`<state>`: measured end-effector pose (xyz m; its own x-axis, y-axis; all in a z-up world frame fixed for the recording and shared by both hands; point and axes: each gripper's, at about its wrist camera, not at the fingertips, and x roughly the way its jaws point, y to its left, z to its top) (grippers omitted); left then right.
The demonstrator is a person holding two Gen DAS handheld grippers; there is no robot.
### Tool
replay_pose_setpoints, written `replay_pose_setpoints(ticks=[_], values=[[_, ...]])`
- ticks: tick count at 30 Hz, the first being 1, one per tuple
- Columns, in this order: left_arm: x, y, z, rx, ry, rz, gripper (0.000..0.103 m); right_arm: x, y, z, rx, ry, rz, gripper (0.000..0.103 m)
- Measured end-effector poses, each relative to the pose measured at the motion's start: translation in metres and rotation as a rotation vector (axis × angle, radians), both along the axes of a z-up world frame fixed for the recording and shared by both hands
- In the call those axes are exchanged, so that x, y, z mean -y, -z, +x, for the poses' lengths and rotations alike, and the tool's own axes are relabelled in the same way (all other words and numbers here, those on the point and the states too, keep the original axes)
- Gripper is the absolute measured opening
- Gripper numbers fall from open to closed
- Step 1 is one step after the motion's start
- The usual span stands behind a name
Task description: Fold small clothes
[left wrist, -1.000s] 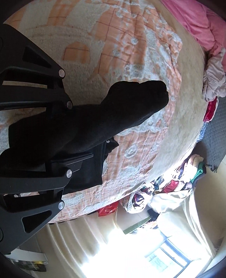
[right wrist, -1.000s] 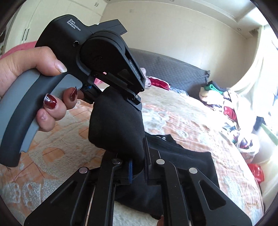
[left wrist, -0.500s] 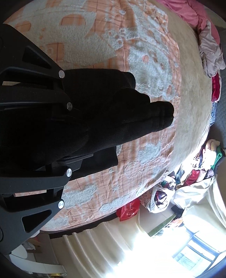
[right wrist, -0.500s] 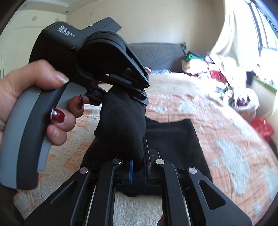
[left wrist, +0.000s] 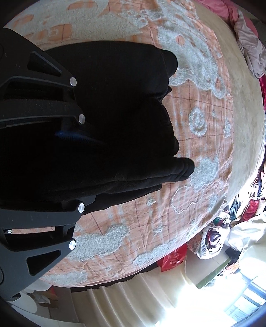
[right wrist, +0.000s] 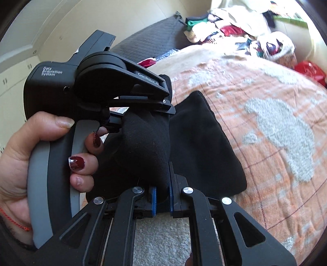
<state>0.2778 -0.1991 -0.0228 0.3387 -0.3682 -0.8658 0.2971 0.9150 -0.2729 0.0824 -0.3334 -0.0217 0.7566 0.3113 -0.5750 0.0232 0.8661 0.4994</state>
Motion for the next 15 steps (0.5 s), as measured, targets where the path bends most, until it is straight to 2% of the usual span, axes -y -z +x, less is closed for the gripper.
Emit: replay_pose_setpoints(ticks=[1, 3, 6, 8, 11, 13, 14, 15], values=[[0.001, 0.003, 0.001, -0.011, 0.005, -0.025, 0.036, 0.003, 0.003, 0.0, -0.011, 0.006, 0.017, 0.008], [0.004, 0.004, 0.0, -0.013, 0.026, -0.061, 0.052, 0.01, 0.007, -0.001, -0.03, 0.02, 0.041, 0.012], [-0.005, -0.005, -0.006, -0.009, 0.038, -0.167, 0.055, 0.023, 0.015, -0.002, -0.066, 0.046, 0.081, 0.022], [-0.018, -0.016, -0.011, 0.03, 0.026, -0.184, 0.055, 0.028, 0.018, -0.005, -0.08, 0.037, 0.139, 0.024], [-0.041, -0.032, -0.022, 0.137, 0.004, -0.109, 0.055, 0.033, 0.014, -0.012, -0.081, 0.026, 0.183, 0.033], [-0.062, -0.036, -0.033, 0.215, -0.007, -0.027, 0.055, 0.037, 0.009, -0.016, -0.067, 0.023, 0.221, 0.046], [-0.071, -0.035, -0.039, 0.242, -0.02, 0.02, 0.055, 0.041, 0.006, -0.015, -0.059, 0.006, 0.255, 0.058], [-0.082, -0.033, -0.044, 0.258, -0.035, 0.055, 0.055, 0.043, 0.004, -0.013, -0.056, -0.008, 0.28, 0.064]])
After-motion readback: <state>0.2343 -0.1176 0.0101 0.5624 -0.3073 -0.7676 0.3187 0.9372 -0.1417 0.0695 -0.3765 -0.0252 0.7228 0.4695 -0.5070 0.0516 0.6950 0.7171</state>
